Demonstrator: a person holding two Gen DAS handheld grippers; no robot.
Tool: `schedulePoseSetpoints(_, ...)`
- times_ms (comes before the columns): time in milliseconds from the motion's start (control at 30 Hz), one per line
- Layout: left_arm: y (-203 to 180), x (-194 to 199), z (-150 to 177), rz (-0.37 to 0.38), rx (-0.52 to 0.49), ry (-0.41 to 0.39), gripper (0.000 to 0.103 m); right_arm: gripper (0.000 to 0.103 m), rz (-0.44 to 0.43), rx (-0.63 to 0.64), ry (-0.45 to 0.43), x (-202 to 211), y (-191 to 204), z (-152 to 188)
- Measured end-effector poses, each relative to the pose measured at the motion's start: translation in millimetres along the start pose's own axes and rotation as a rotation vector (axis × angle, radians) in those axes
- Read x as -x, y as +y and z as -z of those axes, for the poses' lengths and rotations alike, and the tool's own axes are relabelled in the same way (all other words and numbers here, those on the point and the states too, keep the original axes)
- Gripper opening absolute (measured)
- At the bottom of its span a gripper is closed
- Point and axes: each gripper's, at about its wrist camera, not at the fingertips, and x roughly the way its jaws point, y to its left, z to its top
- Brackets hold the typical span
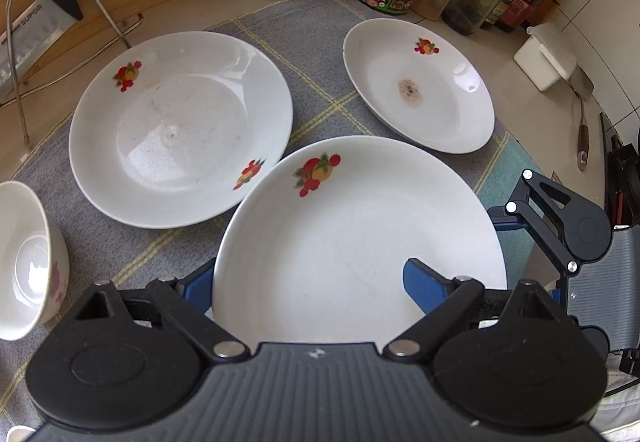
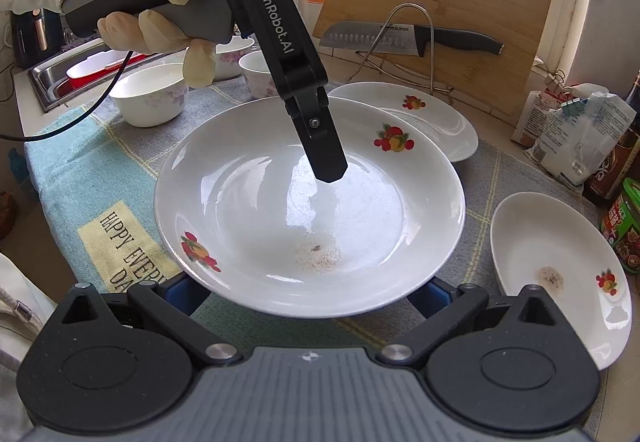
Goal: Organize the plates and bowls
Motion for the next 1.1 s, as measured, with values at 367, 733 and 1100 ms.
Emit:
schedulePoseSetpoints(367, -28, -14, -32, 0.018, -0.056, 0.005, 0.094, 0.103, 0.049, -0.023, 0.007, 18, -27, 13)
schedulePoseSetpoints(733, -48, -33, -67, 0.043, -0.125, 0.01, 0.094, 0.103, 0.11, -0.061, 0.014, 29, -57, 23)
schedulePoseSetpoints(1100, -67, -55, -106, 0.076, -0.19, 0.006, 0.094, 0.103, 0.177, -0.103, 0.026, 36, -92, 35)
